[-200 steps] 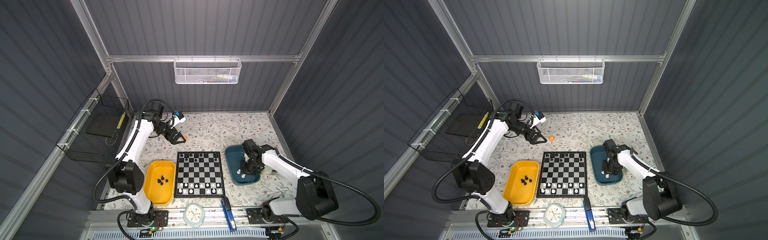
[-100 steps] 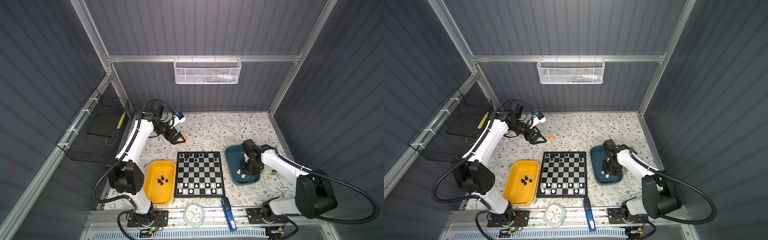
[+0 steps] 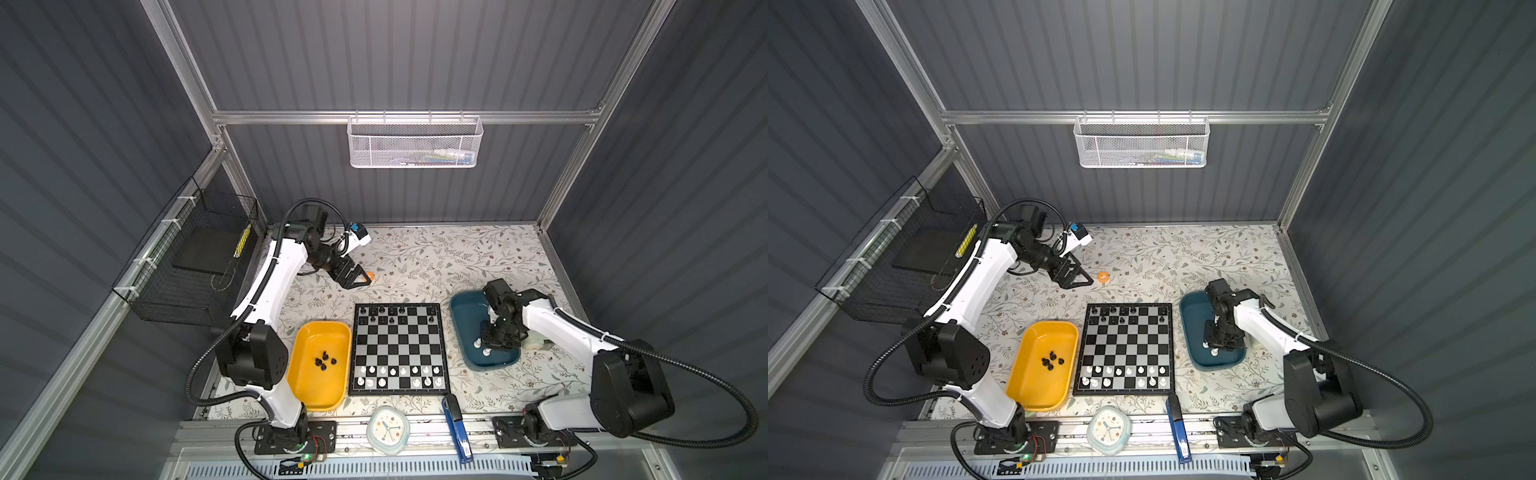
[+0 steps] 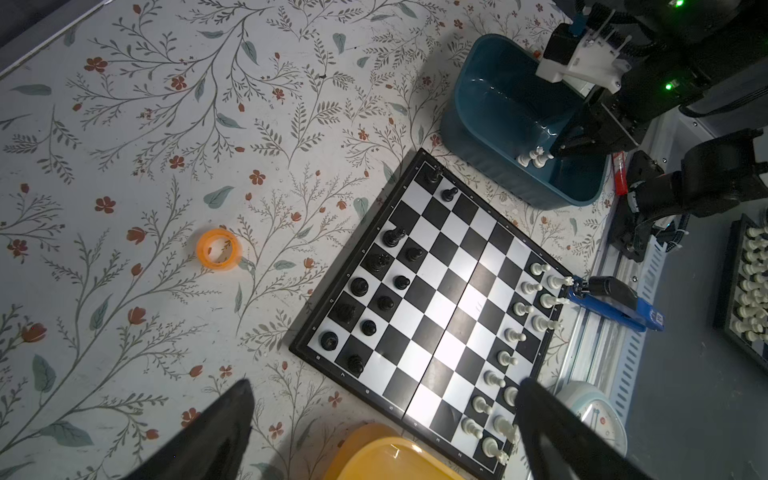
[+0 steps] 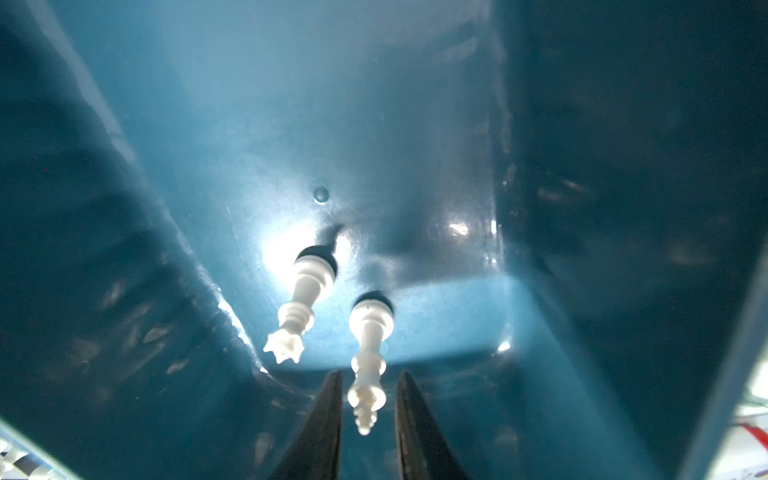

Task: Set up the chess pieces on the board

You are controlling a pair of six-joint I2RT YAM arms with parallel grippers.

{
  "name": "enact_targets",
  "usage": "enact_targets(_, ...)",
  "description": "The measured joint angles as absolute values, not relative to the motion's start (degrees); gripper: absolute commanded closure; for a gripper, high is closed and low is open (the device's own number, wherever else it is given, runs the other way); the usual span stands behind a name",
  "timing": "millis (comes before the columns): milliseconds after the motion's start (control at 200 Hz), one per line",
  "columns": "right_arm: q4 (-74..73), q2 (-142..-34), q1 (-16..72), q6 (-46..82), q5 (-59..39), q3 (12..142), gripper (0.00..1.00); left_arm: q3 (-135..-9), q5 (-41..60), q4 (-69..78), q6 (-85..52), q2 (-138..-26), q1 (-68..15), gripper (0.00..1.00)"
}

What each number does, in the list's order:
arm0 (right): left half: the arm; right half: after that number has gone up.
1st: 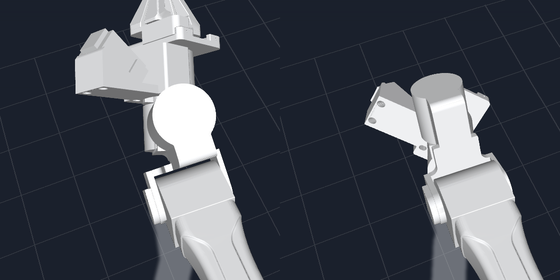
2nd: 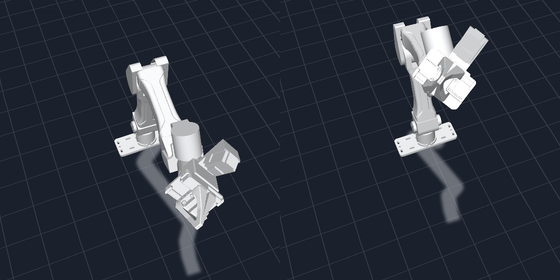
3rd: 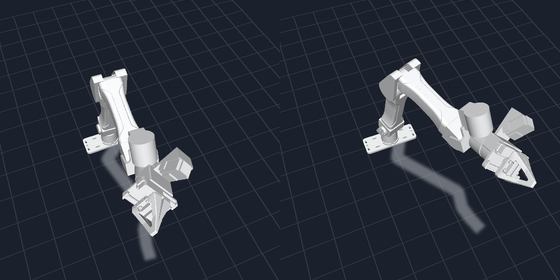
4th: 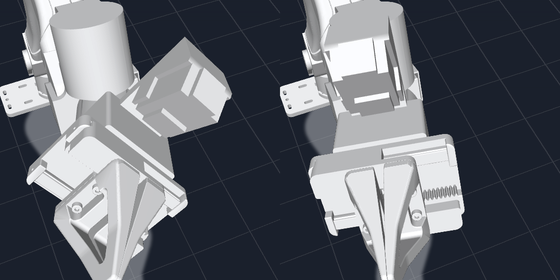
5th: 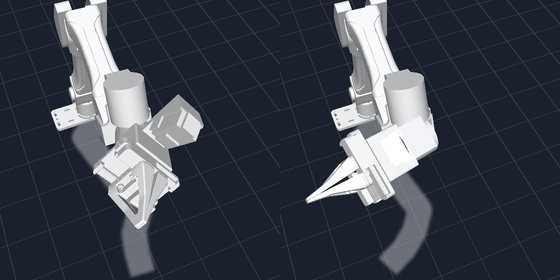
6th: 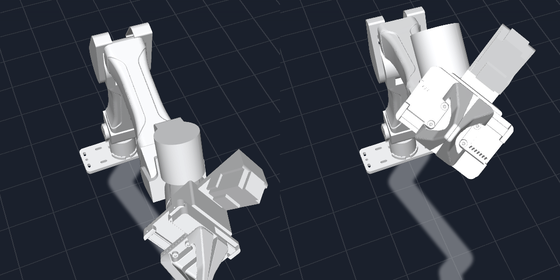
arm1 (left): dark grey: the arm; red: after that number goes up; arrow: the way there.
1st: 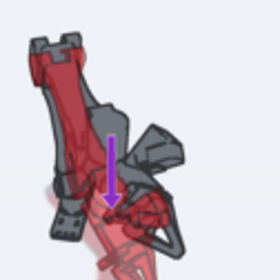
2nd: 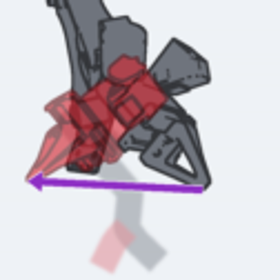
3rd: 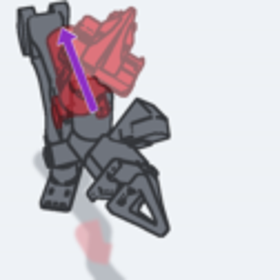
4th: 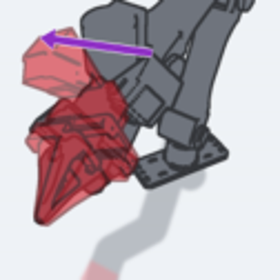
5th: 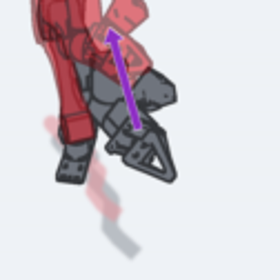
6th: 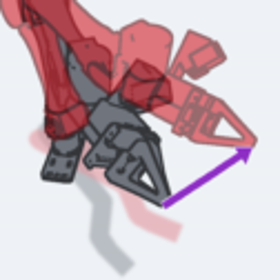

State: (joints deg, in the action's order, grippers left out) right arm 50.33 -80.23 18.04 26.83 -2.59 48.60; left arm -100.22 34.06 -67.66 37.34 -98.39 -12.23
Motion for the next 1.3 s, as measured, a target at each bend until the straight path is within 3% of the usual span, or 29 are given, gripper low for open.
enact_targets(1121,49.25,-83.05,18.04,25.56,-2.59,48.6,0.76,-99.68,34.04,-67.18,37.34,-98.39,-12.23,0.01)
enact_targets(1301,49.25,-83.26,18.04,25.47,-2.55,48.6,0.73,-99.53,34.02,-66.94,37.34,-98.39,-12.23,0.01)
